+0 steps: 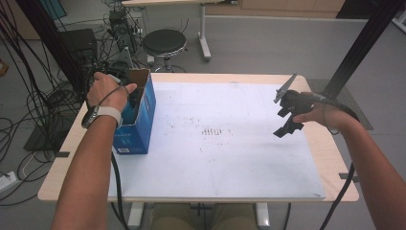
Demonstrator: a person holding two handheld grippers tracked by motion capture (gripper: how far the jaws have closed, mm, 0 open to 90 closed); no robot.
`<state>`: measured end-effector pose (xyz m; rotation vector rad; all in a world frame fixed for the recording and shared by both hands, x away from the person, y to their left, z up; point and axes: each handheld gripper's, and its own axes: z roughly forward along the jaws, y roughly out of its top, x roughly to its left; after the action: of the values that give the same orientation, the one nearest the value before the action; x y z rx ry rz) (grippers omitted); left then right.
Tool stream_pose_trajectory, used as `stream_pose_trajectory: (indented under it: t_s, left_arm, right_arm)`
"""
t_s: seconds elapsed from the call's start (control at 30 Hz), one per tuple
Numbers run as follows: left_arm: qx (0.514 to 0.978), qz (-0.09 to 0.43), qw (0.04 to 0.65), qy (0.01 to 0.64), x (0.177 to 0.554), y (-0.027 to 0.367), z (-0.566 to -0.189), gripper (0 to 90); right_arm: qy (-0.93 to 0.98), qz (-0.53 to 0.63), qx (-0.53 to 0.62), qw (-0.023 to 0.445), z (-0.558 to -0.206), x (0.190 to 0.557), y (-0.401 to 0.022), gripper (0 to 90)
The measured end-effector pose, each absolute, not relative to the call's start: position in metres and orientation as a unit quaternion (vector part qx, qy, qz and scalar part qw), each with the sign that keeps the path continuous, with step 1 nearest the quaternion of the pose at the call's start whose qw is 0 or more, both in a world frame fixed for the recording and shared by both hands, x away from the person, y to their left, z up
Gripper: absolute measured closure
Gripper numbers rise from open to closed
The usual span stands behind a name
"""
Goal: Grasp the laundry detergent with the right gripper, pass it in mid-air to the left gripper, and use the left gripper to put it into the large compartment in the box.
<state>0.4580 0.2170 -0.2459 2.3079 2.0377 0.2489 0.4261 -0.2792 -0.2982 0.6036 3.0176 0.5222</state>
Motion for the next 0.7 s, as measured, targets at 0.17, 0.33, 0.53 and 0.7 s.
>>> stream_pose_trajectory:
  t_s: [0.17, 0.33, 0.53, 0.7]
  left_arm:
    - [0.749, 0.080, 0.024, 0.658, 0.458, 0.217, -0.254, 37.3]
    - [0.749, 0.076, 0.023, 0.658, 0.458, 0.218, -0.260, 37.3]
    - [0.751, 0.073, 0.016, 0.656, 0.459, 0.219, -0.268, 37.3]
    - [0.751, 0.069, 0.015, 0.657, 0.459, 0.221, -0.273, 37.3]
  right_arm:
    - [0.967, 0.167, 0.193, 0.008, -0.300, 0.426, -0.280, 8.8]
    - [0.966, 0.167, 0.196, 0.007, -0.301, 0.427, -0.280, 8.8]
    - [0.966, 0.166, 0.199, 0.005, -0.303, 0.427, -0.281, 8.8]
    - [0.966, 0.167, 0.198, 0.004, -0.305, 0.427, -0.281, 8.8]
